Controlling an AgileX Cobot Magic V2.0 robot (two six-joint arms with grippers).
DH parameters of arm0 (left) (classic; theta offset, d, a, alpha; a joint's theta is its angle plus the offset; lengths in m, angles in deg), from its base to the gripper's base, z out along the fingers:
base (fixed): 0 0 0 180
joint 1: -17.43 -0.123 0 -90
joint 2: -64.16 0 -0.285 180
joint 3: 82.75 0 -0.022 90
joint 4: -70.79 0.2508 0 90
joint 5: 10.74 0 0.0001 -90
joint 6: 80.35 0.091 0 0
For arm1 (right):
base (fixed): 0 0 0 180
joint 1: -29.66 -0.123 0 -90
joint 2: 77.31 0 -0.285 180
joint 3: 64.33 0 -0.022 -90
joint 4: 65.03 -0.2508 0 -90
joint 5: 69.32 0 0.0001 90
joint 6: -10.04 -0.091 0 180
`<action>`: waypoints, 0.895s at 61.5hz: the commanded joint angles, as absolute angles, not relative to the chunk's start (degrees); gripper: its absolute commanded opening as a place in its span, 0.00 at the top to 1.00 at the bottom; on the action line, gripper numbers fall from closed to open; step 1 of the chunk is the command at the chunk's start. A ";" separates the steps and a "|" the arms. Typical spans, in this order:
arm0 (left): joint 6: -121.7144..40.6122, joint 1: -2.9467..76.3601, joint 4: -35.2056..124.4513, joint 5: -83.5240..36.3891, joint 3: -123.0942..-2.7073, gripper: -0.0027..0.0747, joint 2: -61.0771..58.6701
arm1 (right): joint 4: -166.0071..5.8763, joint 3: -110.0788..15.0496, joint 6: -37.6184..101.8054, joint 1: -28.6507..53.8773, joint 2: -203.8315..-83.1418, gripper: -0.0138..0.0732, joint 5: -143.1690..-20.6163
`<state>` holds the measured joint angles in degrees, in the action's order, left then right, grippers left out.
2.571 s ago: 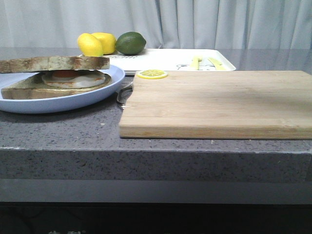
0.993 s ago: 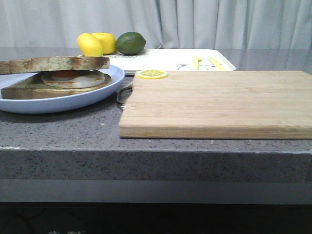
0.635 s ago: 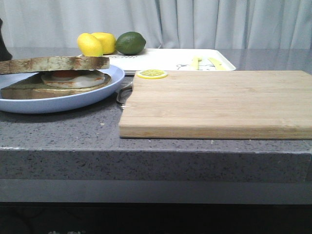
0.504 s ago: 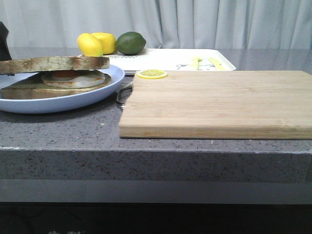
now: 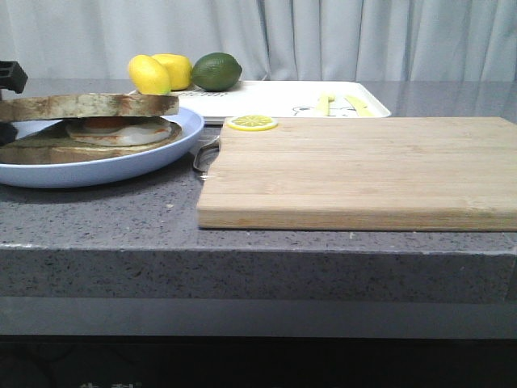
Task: Place bread and move sandwich to tray
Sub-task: 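Lower the left gripper to the blue plate rim beside the sandwich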
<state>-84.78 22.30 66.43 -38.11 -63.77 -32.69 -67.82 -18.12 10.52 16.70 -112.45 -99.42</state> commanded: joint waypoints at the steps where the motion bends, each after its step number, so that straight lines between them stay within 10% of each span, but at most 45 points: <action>1: -85.20 22.17 66.96 -37.90 -65.25 0.94 -31.22 | -68.01 -19.39 10.49 16.96 -112.46 0.91 -94.62; 55: -64.11 11.36 31.68 -53.08 -74.59 0.99 -30.31 | -68.13 -19.39 10.49 16.91 -112.46 0.91 -94.62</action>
<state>-70.54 13.53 41.89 -51.83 -71.81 -32.94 -67.82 -18.12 10.52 16.70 -112.45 -99.42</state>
